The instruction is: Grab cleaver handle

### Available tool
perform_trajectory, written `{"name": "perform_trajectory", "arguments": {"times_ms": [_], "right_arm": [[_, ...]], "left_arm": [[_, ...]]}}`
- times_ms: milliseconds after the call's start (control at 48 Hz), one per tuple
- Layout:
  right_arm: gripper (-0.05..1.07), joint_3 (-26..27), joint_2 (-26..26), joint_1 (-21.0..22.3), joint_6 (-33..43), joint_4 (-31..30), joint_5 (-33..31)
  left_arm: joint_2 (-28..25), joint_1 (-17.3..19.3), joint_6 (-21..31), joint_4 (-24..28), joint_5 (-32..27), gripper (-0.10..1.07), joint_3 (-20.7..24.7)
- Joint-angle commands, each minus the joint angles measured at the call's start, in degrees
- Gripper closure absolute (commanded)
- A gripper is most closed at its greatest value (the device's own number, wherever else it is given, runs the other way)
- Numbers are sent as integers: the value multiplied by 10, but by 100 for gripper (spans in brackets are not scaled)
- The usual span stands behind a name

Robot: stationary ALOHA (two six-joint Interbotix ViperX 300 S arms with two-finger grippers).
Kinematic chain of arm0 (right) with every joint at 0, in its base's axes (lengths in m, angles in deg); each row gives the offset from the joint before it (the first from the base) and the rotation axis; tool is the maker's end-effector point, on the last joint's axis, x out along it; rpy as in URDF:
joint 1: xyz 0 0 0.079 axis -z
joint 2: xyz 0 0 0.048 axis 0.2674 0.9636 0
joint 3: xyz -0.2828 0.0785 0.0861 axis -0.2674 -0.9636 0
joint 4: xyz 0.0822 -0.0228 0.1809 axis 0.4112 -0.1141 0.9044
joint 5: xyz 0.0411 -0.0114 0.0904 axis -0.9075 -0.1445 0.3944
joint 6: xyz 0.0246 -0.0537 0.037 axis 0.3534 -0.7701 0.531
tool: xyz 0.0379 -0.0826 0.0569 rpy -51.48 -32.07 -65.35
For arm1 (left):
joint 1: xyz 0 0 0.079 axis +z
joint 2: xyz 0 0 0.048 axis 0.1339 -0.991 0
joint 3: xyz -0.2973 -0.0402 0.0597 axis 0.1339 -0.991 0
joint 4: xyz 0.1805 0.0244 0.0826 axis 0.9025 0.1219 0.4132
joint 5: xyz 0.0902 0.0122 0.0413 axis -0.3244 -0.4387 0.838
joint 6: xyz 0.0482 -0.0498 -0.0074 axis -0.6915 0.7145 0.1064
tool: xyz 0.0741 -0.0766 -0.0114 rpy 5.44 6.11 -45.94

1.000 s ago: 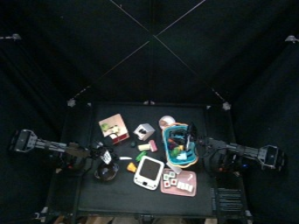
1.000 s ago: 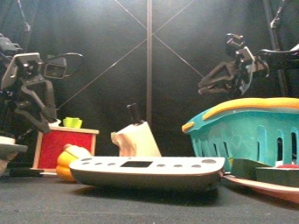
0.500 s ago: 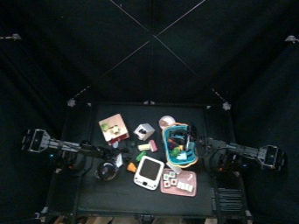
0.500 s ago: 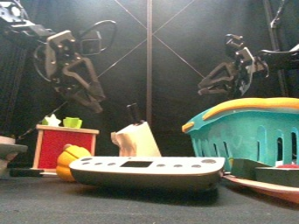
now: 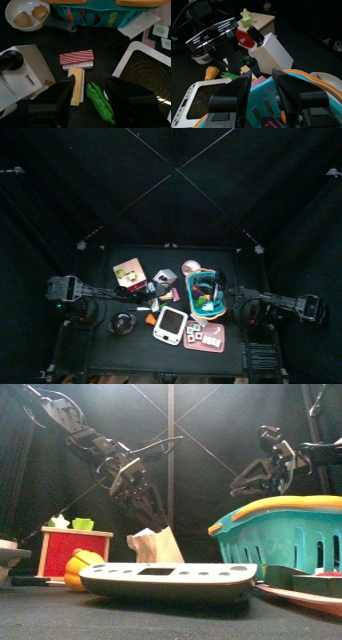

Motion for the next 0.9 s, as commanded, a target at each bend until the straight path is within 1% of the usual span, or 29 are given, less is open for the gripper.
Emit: {"name": "perform_trajectory", "arguments": {"times_ms": [0,62,125,188,208,333,375,438,542,708,750,875], "right_arm": [[25,36,4,-54,3,8,-24],[25,65,12,-87,4,24,-66],[25,98,25,-123,2,45,-121],[25,132,40,-148,2,65,-190],[25,149,48,-156,2,75,-226],[25,213,81,-179,-4,93,-360],[25,226,91,-187,-2,98,-388],[25,244,110,-199,-1,102,-417],[25,268,151,-214,-1,128,-441],[26,298,220,-211,-2,174,-465],[26,305,231,-211,-2,178,-471],[26,336,275,-211,-3,182,-525]], "left_arm": [[8,1,1,1,-3,15,11],[12,0,1,-2,-4,15,5],[20,0,1,-8,-7,15,0],[30,0,1,-11,-9,15,-6],[33,1,1,-11,-10,15,-9],[55,2,1,-10,-11,15,-29],[62,2,1,-11,-11,15,-36],[76,3,2,-12,-11,15,-49],[103,12,4,-14,-11,15,-74],[165,20,3,-10,-4,15,-120],[178,21,2,-7,-3,15,-128],[232,22,1,3,28,15,-170]]}}
